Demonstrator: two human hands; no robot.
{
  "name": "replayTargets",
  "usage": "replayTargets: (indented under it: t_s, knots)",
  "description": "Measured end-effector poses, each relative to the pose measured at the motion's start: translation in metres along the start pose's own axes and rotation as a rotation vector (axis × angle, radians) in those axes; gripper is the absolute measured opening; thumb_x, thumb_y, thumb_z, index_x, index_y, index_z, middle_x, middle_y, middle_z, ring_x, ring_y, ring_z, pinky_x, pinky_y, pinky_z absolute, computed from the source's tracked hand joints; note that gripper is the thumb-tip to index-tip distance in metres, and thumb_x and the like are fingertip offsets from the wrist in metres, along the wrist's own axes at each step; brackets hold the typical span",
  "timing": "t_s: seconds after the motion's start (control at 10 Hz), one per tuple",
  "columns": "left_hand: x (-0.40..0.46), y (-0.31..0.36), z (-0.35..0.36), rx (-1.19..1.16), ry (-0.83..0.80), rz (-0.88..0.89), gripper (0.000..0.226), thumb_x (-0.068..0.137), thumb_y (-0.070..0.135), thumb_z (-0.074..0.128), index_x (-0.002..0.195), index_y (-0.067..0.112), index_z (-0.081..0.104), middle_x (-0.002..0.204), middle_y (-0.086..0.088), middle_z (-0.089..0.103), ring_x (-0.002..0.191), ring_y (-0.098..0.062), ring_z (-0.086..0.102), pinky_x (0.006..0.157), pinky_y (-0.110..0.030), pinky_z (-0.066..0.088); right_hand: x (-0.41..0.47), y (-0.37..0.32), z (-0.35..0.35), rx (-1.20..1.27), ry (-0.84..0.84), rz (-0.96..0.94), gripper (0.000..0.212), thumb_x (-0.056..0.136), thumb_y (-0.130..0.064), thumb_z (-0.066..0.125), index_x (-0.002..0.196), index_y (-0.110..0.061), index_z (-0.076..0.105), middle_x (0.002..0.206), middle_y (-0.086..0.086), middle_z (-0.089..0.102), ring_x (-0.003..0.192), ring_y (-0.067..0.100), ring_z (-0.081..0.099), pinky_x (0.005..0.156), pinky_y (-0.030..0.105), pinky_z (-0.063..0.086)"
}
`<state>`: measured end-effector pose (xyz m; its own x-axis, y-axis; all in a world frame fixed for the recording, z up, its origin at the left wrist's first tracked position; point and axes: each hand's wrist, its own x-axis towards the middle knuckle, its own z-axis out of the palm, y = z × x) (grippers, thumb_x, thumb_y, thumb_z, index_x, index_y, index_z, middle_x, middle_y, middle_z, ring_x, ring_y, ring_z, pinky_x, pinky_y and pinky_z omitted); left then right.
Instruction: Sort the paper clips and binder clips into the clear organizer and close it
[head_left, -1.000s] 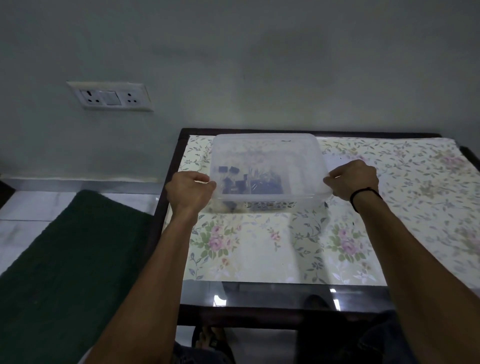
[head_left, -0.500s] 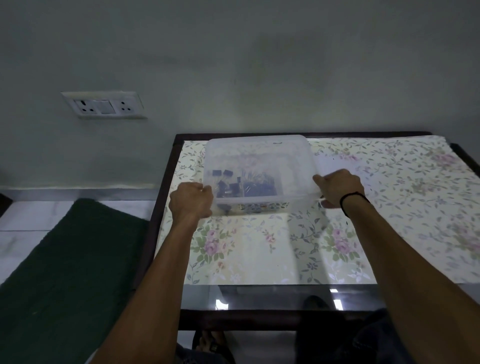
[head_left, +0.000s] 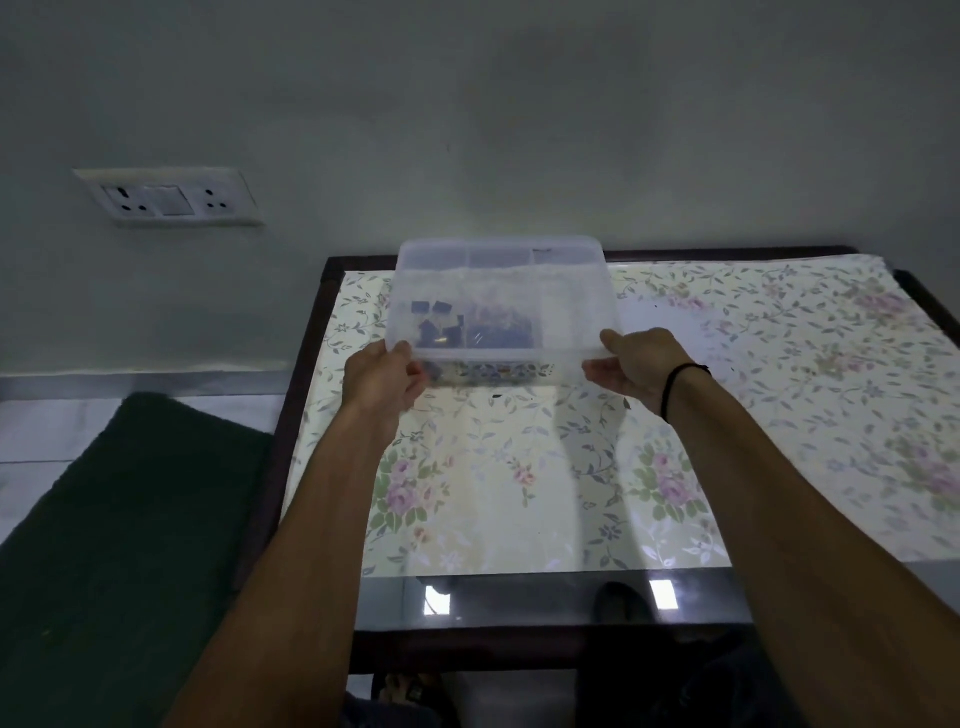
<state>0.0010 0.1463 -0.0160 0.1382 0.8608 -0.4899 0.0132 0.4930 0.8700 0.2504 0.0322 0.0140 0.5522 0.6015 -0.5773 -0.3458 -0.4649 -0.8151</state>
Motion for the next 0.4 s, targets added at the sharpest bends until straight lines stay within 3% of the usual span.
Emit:
replayTargets:
  t_s: [0.2, 0.3, 0.4]
  knots:
    - [0.006, -0.006, 0.005, -0.159, -0.029, -0.041, 0.027, 0.105, 0.02, 0.051, 0.127, 0.007, 0.06, 0.122, -0.022, 0.069, 0.103, -0.026, 0.073, 0.078, -0.027, 0.059, -0.002, 0.002, -0.009, -0.162, -0.016, -0.056, 0.045, 0.099, -0.03, 0.054, 0.132, 0.002, 0.05, 0.097, 0.017, 0.072, 0.078, 0.027, 0.065, 0.085, 0.039, 0.059]
    - [-0.012, -0.003, 0.009, -0.147, -0.016, -0.116, 0.023, 0.104, 0.022, 0.05, 0.115, 0.005, 0.061, 0.114, -0.018, 0.07, 0.092, -0.022, 0.071, 0.084, -0.032, 0.056, -0.009, 0.009, -0.008, -0.277, 0.068, -0.103, 0.066, 0.095, -0.043, 0.057, 0.146, -0.009, 0.034, 0.1, 0.015, 0.073, 0.072, 0.027, 0.067, 0.077, 0.04, 0.061]
    - [-0.054, -0.008, 0.013, -0.056, 0.019, -0.081, 0.024, 0.1, 0.027, 0.058, 0.118, 0.011, 0.059, 0.113, -0.01, 0.066, 0.097, -0.024, 0.068, 0.086, -0.038, 0.056, -0.034, 0.015, -0.001, -0.58, 0.243, -0.311, 0.077, 0.088, -0.054, 0.059, 0.147, -0.016, 0.028, 0.103, 0.012, 0.072, 0.092, 0.03, 0.069, 0.086, 0.043, 0.056]
